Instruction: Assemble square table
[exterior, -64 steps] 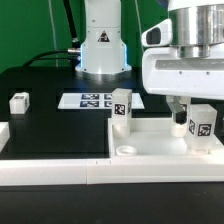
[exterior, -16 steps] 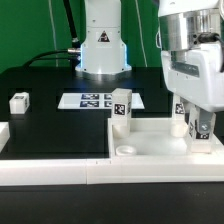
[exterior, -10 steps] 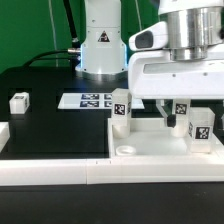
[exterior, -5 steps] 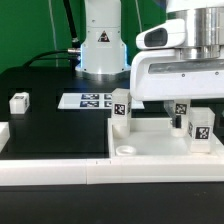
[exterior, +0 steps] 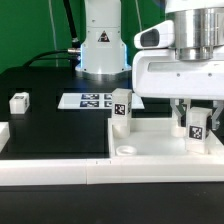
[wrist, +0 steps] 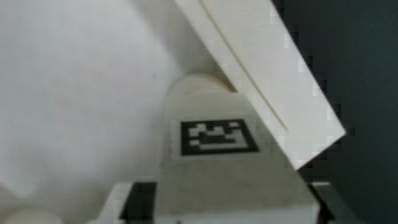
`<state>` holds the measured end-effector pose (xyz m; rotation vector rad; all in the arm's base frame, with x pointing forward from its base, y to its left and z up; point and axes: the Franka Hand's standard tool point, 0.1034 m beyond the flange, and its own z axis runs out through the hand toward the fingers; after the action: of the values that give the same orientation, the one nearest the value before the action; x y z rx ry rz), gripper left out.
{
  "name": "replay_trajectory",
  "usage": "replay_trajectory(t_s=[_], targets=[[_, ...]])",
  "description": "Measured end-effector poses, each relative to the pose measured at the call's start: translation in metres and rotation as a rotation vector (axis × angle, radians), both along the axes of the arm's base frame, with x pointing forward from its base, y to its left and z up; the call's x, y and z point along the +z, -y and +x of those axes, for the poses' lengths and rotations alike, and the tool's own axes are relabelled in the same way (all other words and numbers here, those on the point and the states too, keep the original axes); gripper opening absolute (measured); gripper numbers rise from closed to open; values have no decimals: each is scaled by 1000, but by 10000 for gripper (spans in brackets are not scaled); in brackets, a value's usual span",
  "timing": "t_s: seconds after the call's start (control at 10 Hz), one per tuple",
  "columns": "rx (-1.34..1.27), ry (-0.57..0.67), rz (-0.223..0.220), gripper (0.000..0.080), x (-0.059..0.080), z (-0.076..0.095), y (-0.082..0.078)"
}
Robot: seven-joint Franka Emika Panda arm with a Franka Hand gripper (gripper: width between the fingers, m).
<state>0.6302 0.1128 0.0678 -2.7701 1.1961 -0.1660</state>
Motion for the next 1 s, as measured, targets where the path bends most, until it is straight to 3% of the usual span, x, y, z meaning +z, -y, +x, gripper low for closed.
replay_trajectory(t_s=[0.1, 0.3, 0.4, 1.0], targets=[[-162, -13, 26, 288, 0, -1, 0], [-502, -41, 148, 288, 0, -4, 1], [-547, -61, 178, 290, -1, -4, 4], [-959, -114, 248, 290, -1, -5, 3]])
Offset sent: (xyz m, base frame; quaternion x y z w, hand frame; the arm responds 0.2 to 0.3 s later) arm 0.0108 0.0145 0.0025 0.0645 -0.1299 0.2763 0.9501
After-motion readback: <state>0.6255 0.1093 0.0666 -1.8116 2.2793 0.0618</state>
